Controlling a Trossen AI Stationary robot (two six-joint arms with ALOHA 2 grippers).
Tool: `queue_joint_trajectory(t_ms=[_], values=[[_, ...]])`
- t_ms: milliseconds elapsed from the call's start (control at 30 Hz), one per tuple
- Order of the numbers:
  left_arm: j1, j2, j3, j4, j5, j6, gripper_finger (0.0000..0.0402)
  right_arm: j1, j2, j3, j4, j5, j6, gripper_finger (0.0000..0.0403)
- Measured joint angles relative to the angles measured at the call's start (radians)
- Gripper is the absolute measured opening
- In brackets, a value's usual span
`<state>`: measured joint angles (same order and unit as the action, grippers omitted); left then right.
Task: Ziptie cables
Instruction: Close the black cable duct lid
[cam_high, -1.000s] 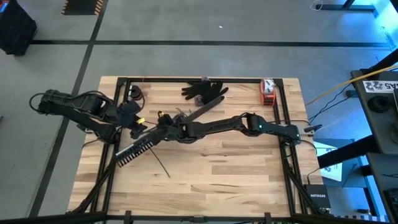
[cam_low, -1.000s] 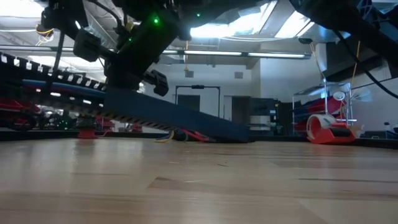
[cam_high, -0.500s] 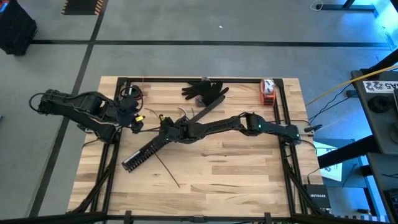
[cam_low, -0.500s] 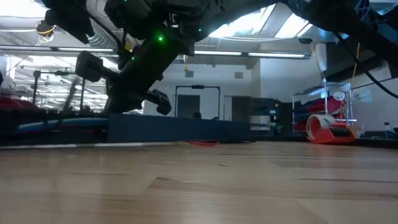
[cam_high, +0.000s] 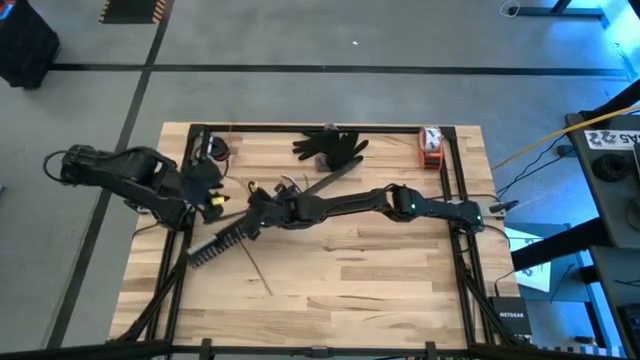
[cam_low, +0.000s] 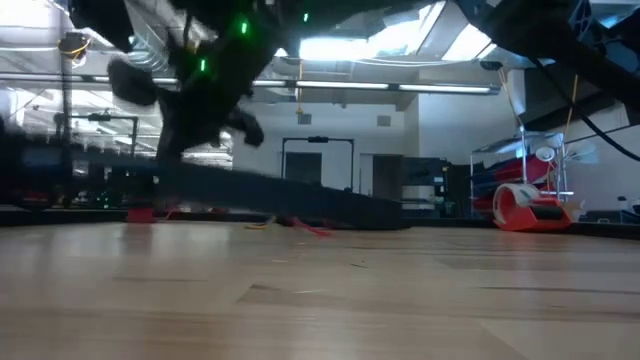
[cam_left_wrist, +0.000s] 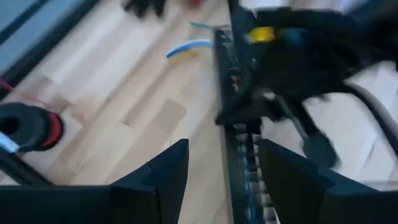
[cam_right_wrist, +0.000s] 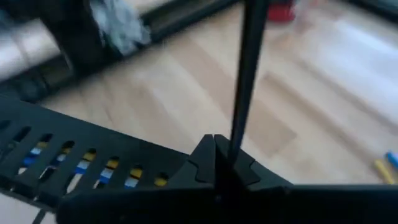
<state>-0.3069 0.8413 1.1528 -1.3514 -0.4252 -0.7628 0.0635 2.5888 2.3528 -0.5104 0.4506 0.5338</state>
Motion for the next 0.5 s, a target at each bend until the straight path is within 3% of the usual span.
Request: queue_joint_trajectory(t_ms=[300,500], values=[[0.005,0.016,-0.018,0.035,-0.01,0.009,0.0189,0.011,-0.014,-0.003,-0.025,-0.068,-0.023,0.0061],[0.017,0.018,-0.028,0.041,-0.119,-0.024,0.0189,0.011,-0.013,-0.002,0.03,-0.114,-0.042,0.0107]])
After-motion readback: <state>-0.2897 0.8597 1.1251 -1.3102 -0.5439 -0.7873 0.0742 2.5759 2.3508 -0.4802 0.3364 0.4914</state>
